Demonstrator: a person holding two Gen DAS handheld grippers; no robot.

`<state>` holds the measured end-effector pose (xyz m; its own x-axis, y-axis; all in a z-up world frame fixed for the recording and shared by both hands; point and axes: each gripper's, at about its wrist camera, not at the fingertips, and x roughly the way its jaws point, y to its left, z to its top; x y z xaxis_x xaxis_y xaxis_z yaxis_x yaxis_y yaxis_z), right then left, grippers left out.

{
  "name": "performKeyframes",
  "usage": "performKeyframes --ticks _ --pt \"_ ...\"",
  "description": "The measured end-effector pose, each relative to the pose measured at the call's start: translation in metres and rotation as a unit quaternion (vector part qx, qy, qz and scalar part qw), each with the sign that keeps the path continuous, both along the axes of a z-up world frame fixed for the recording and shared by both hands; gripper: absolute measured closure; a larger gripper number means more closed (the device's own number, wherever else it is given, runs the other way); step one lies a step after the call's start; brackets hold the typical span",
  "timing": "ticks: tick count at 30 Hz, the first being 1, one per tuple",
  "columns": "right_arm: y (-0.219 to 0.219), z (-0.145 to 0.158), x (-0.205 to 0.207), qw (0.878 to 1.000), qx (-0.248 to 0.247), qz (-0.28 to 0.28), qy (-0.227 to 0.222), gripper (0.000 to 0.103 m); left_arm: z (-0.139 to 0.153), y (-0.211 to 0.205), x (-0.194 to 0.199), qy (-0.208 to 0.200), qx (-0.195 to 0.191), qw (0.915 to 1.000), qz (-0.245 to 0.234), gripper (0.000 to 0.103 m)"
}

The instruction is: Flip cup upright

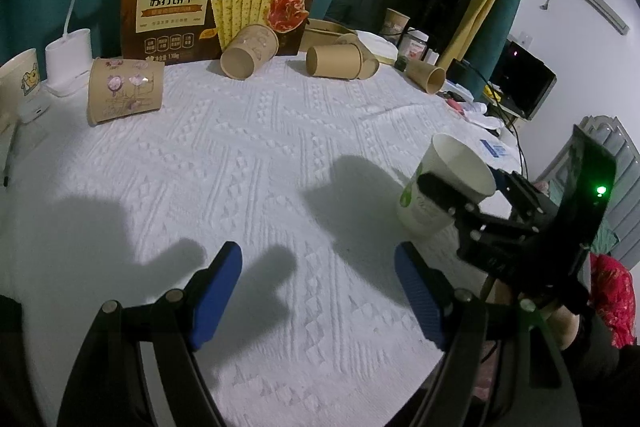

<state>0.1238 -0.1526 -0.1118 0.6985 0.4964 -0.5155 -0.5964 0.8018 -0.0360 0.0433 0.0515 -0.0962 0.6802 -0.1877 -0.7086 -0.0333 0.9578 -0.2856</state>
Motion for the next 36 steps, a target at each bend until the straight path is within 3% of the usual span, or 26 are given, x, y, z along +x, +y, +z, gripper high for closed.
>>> performKeyframes --ticks 10,20,36 --pt "-0.013 -0.005 -0.010 1.000 -0.003 -0.002 0.031 0.026 0.004 -0.007 -0.012 -0.007 0.021 0.9997 0.007 0.024" --pt "-0.046 -0.007 -0.027 0.996 0.000 -0.010 0.094 0.026 0.007 -0.014 -0.021 -0.008 0.030 0.9995 0.001 0.024" --pt "-0.099 0.037 -0.048 0.994 -0.003 -0.087 0.067 0.026 0.030 -0.043 -0.025 -0.038 0.050 0.9976 -0.030 0.024"
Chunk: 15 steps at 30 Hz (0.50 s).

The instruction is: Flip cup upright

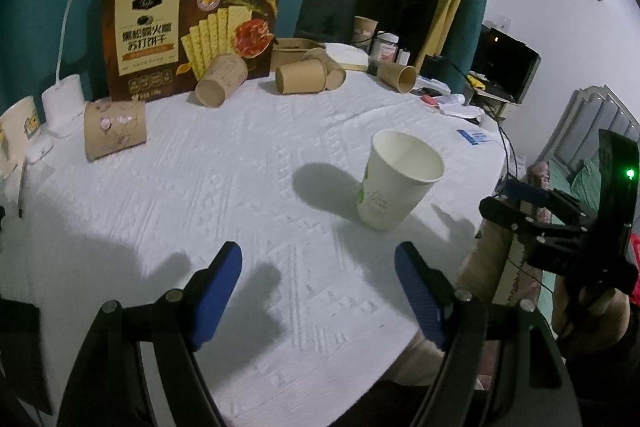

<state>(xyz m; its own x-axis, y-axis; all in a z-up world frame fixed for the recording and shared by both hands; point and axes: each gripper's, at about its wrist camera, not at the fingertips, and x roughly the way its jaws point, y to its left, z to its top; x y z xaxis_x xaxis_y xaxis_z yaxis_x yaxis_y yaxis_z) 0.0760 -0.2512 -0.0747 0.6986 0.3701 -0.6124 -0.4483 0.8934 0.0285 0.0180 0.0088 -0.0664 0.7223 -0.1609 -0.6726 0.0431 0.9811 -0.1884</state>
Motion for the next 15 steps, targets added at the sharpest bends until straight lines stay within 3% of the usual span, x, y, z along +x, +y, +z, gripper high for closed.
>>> performKeyframes --ticks 7,15 --pt "-0.023 0.026 0.003 1.000 0.015 -0.024 -0.007 0.026 0.024 -0.006 -0.003 -0.031 0.007 0.9995 -0.008 0.018" --pt "-0.049 0.068 -0.004 0.998 0.032 -0.049 -0.036 0.026 0.063 -0.022 -0.013 -0.083 0.066 0.9943 -0.007 0.014"
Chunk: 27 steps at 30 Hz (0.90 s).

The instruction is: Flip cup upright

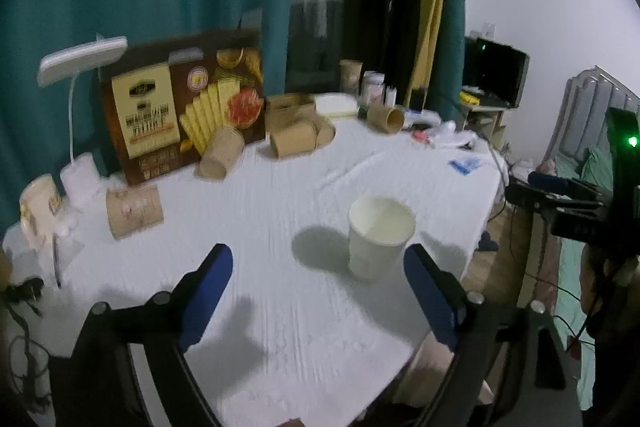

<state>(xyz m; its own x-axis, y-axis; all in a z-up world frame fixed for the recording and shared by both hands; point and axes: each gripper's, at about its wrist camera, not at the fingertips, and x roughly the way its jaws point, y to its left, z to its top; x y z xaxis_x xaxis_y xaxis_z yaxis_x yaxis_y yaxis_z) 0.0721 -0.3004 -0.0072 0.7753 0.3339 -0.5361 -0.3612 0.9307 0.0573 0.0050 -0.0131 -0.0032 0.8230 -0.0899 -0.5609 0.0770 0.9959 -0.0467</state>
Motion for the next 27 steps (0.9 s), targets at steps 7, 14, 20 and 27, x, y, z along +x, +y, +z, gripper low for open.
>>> performKeyframes --ticks 7,14,20,27 --pt "-0.012 0.038 -0.014 0.999 0.014 -0.004 -0.047 0.026 0.032 -0.003 -0.020 -0.077 0.002 0.9970 0.000 0.009" --pt "-0.013 0.070 -0.038 0.995 0.018 0.000 -0.095 0.026 0.052 -0.001 -0.031 -0.123 0.030 0.9916 0.028 0.006" --pt "-0.005 0.078 -0.054 0.992 0.026 0.006 -0.122 0.023 0.055 0.008 -0.041 -0.155 0.025 0.9869 0.034 0.005" --pt "0.017 0.064 -0.046 0.995 0.021 0.022 -0.098 0.023 0.047 0.022 -0.040 -0.154 0.012 0.9868 0.048 0.003"
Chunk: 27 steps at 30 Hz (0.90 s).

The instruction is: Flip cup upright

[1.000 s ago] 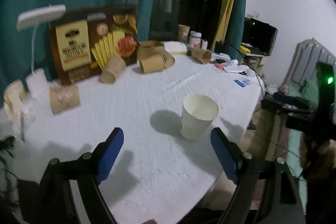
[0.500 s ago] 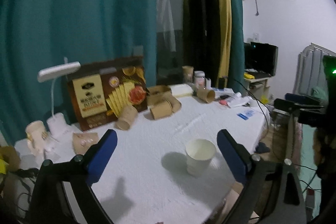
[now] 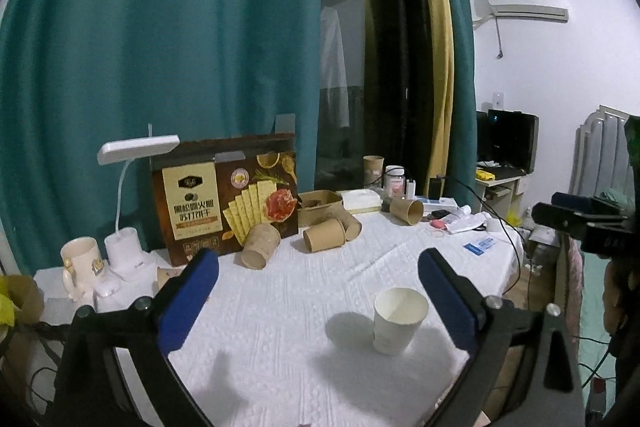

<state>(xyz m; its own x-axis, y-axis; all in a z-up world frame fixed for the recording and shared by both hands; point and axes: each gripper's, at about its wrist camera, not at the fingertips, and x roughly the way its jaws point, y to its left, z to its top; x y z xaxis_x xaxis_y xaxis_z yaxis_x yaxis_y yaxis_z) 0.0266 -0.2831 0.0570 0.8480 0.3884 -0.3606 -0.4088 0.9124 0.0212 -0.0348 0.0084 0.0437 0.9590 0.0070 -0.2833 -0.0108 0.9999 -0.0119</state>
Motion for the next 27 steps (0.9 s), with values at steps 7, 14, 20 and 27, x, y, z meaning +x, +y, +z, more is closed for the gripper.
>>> performKeyframes --ticks 7,14,20,27 --pt "0.012 -0.009 0.006 1.000 -0.011 0.004 0.007 0.023 -0.011 0.008 0.003 0.013 -0.014 0.9998 0.002 0.003" --pt "0.014 -0.013 0.011 1.000 -0.013 0.007 0.012 0.023 -0.015 0.014 0.005 0.019 -0.027 0.9994 0.008 0.003" --pt "0.014 -0.014 0.012 1.000 -0.013 0.007 0.013 0.023 -0.016 0.015 0.007 0.021 -0.028 0.9994 0.006 0.003" --pt "0.014 -0.015 0.013 1.000 -0.013 0.006 0.014 0.023 -0.018 0.013 0.009 0.023 -0.028 0.9993 0.006 0.003"
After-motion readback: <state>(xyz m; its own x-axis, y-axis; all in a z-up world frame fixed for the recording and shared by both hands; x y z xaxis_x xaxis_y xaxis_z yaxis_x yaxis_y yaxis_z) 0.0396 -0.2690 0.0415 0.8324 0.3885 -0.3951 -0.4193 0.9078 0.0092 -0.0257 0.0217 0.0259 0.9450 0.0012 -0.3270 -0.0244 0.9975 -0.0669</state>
